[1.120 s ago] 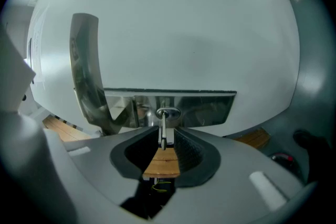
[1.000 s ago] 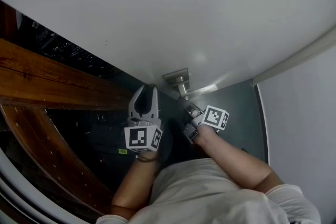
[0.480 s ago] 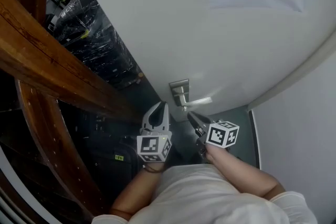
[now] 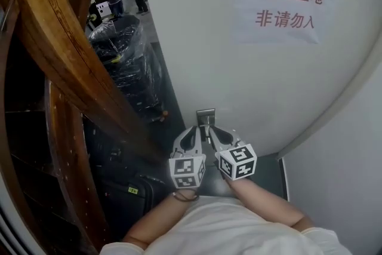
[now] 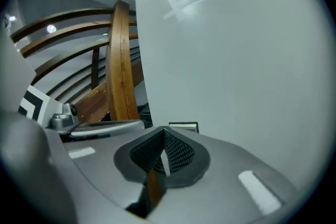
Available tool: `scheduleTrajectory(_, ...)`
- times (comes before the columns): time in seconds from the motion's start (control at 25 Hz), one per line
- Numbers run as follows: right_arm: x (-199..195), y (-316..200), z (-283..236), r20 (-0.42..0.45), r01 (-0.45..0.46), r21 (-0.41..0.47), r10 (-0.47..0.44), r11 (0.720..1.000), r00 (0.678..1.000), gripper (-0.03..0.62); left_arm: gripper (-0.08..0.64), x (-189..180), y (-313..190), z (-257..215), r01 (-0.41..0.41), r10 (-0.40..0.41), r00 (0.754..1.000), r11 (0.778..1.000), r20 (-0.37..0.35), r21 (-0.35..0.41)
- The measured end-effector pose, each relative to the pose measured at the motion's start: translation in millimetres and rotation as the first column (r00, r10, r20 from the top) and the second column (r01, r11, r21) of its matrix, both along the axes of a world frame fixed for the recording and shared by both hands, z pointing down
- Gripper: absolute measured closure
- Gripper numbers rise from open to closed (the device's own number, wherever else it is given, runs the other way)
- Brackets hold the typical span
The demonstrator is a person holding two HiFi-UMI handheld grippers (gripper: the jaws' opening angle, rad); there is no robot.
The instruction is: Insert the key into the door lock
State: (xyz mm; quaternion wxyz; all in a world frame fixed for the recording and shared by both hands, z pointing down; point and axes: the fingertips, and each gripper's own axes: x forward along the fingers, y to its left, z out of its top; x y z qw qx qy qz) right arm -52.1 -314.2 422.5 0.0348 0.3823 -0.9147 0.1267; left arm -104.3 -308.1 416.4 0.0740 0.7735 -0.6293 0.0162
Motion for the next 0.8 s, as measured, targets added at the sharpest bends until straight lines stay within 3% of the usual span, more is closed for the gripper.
scheduleTrajectory(0.16, -0.8, -1.2, -12.2, -0.024, -0.028, 0.058, 0.030, 0.998, 0.999, 0.592, 0.552, 11.5, 2.2, -5.2, -0.017, 0.018, 0.999, 1.000, -0.028, 0.019)
scheduleTrajectory(0.8, 17.7, -5.0, -16.1, -0.009, -0.066, 0.075, 0.067, 0.995, 0.998, 0.592, 0.552, 21.0, -2.8, -5.3, -0.032, 0.032, 0.999, 0.999, -0.041, 0.006)
